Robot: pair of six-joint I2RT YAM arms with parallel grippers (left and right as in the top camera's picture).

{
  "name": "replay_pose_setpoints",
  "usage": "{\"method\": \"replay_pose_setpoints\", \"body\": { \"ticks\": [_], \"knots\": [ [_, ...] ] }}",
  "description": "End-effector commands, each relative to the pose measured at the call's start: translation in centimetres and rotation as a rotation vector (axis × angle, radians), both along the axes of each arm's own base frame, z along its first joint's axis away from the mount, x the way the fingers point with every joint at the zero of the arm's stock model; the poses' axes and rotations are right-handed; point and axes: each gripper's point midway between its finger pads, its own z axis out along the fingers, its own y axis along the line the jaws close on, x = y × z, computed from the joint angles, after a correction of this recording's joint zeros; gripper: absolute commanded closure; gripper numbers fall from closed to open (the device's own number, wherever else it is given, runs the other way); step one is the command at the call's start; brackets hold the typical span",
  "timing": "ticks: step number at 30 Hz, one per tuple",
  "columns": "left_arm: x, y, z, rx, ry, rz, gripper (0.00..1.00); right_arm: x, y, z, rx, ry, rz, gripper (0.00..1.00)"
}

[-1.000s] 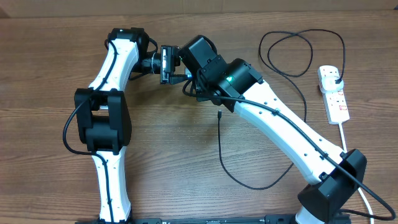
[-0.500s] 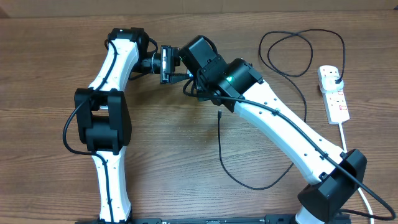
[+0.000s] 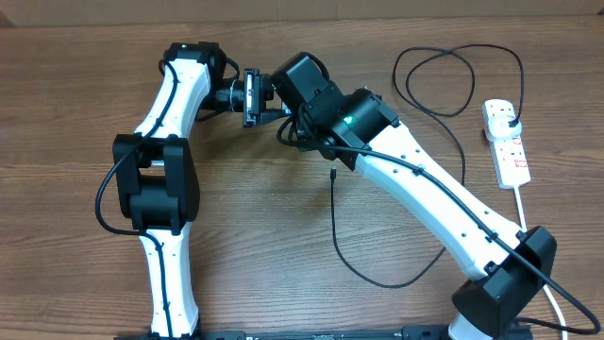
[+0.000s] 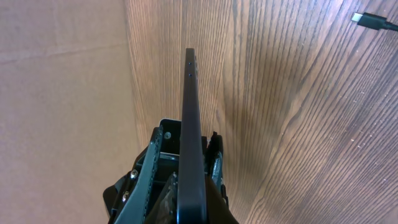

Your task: Plug charger to phone and switch on socket

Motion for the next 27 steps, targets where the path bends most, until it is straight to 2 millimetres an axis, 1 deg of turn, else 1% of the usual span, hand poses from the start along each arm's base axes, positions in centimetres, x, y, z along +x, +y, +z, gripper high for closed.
{"method": "replay_pose_setpoints", "body": {
  "ticks": [1, 4, 10, 14, 27],
  "knots": [
    [0.25, -0.11, 0.96, -0.025, -0.015, 0.003, 0.61, 0.01, -0.33, 3.57, 0.049, -0.080, -0.020, 0.96],
    [0.24, -0.11, 0.96, -0.025, -0.013, 0.003, 0.66, 0.00, -0.32, 3.56, 0.049, -0.080, -0.020, 0.96],
    [0.23, -0.11, 0.96, -0.025, -0.012, 0.003, 0.68, -0.06, -0.19, 3.54, 0.055, -0.076, -0.015, 0.96],
    [0.23, -0.11, 0.96, -0.025, -0.009, 0.003, 0.72, -0.11, -0.09, 3.52, 0.059, -0.073, -0.011, 0.96],
    [0.13, -0.10, 0.98, -0.023, 0.005, 0.003, 0.76, -0.10, -0.10, 3.52, 0.059, -0.073, -0.011, 0.96]
  ]
}}
